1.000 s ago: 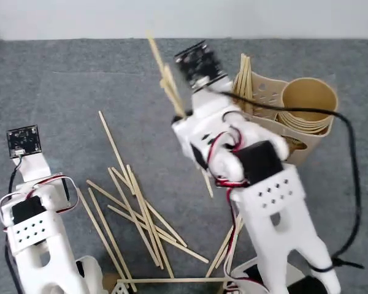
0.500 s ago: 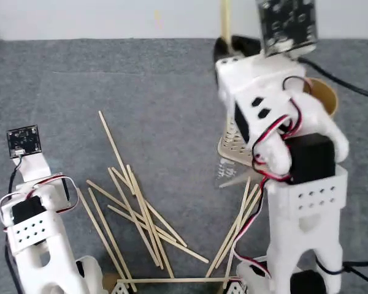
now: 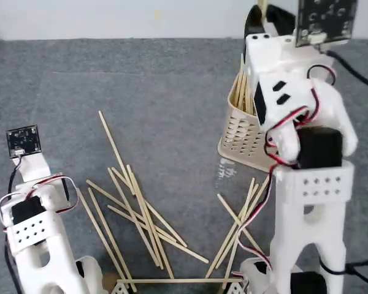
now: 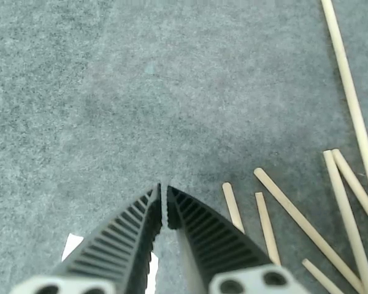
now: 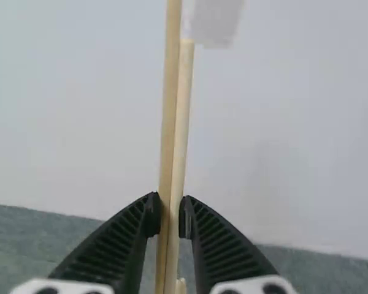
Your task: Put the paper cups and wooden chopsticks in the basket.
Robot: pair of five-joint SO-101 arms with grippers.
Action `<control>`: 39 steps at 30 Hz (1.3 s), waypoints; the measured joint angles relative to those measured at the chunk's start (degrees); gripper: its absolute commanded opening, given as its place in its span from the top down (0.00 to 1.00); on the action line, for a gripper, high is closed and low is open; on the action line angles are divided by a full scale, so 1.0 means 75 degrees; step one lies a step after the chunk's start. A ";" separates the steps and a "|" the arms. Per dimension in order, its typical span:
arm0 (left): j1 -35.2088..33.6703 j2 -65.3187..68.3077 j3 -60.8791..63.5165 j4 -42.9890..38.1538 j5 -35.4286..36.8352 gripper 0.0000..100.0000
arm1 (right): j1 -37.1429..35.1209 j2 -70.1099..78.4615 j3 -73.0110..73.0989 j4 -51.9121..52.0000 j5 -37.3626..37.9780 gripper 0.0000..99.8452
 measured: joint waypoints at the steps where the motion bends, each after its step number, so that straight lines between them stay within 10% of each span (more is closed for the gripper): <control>1: 0.0000 0.0000 0.0000 0.0000 0.0000 0.98 | 0.0094 -0.0059 0.0481 -0.0375 0.0000 0.99; 13: 0.0000 0.0000 0.0000 0.0000 0.0000 0.98 | 0.0199 -0.1219 0.4900 -0.2989 -0.0012 0.99; 17: 0.0000 0.0000 0.0000 0.0000 0.0000 0.98 | 0.0199 -0.1219 0.5204 -0.3071 0.0023 0.84; 26: 0.0211 0.0000 -0.0598 0.0656 -0.0012 0.98 | 0.0199 -0.2297 0.4794 -0.0821 0.0117 0.89; 39: 0.2919 0.0000 -0.2567 0.2696 -0.0105 0.98 | -0.1430 -0.5193 0.6189 0.3012 -0.0598 0.99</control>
